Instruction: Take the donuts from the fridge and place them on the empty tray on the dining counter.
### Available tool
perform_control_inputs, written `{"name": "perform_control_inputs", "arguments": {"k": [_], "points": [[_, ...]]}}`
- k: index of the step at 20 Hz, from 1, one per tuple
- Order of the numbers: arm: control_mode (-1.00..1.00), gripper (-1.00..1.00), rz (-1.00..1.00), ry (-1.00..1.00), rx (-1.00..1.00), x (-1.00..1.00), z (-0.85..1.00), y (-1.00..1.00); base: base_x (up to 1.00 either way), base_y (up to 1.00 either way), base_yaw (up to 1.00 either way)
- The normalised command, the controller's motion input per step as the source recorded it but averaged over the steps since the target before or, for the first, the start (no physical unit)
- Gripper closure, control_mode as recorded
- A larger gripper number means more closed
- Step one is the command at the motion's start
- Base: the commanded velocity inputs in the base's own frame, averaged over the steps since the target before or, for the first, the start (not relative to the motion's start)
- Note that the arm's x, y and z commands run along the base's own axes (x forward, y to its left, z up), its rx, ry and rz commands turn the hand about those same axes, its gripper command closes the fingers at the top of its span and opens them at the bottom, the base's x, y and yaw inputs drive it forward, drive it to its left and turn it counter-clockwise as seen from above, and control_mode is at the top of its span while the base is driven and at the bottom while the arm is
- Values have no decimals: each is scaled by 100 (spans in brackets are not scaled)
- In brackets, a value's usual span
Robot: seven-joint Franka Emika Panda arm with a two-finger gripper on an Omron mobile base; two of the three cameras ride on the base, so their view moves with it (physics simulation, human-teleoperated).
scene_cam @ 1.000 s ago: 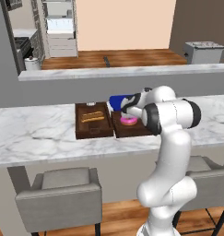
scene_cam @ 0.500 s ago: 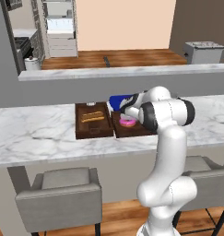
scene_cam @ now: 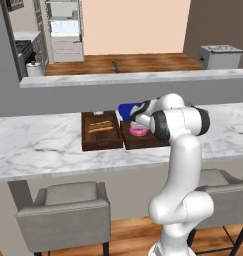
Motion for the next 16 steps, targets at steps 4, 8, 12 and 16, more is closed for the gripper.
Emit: {"name": "perform_control_inputs", "arguments": {"k": [4, 8, 12, 16], "points": [[-100, -100, 0, 0, 1, 0, -24, 73, 0, 0, 0], [-100, -100, 0, 0, 0, 0, -2, 12, 0, 0, 0], [-100, -100, 0, 1, 2, -13, 22, -6, 0, 0, 0], [-100, -100, 0, 0, 0, -40, 61, -1, 0, 0, 0]]}}
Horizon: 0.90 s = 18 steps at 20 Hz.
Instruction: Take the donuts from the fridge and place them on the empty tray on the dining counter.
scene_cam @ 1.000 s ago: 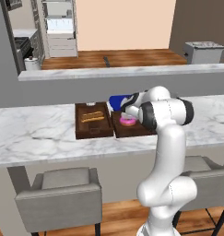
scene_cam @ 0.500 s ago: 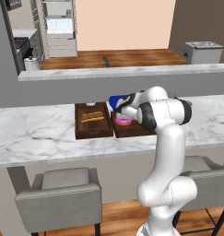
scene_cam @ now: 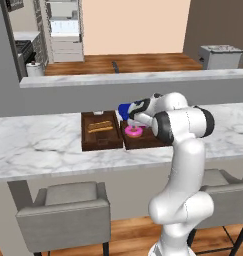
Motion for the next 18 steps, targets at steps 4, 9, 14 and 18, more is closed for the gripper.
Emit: {"name": "perform_control_inputs", "arguments": {"k": [4, 9, 14, 18], "points": [[-100, -100, 0, -1, 0, -80, 74, -8, 0, 0, 0], [-100, -100, -3, -1, 0, -100, 88, 0, 0, 0, 0], [-100, -100, -5, 0, 0, -100, 100, -17, 0, 0, 0], [-100, -100, -2, -2, 0, -100, 91, -27, 0, 0, 0]]}}
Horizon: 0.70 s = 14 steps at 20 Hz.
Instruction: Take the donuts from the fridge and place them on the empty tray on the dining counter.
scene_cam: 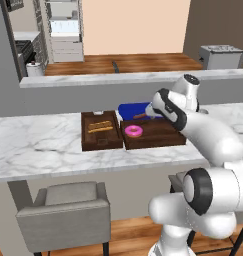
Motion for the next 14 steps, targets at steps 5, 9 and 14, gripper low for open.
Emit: {"name": "perform_control_inputs", "arguments": {"k": [5, 9, 14], "points": [[-100, -100, -5, -8, 0, -100, 51, -14, 0, 0, 0], [-100, -100, -3, -3, 3, -100, 65, 0, 0, 0, 0], [-100, -100, 0, 2, 12, -100, 80, 0, 0, 0, 0]]}}
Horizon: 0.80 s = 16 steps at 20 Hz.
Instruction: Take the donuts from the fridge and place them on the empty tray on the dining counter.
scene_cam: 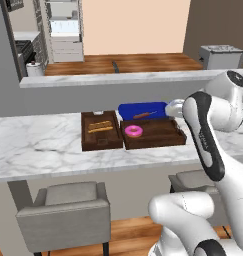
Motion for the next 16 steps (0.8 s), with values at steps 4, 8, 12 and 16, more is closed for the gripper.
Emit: {"name": "perform_control_inputs", "arguments": {"k": [4, 8, 12, 16], "points": [[-100, -100, 0, 11, 15, -100, 98, 0, 0, 0, 0], [-100, -100, -3, 6, -5, -100, 77, 0, 0, 0, 0], [-100, -100, -8, 6, -23, -94, 47, 9, 0, 0, 0], [-100, -100, 0, -6, -3, -55, -2, 5, 0, 0, 0]]}}
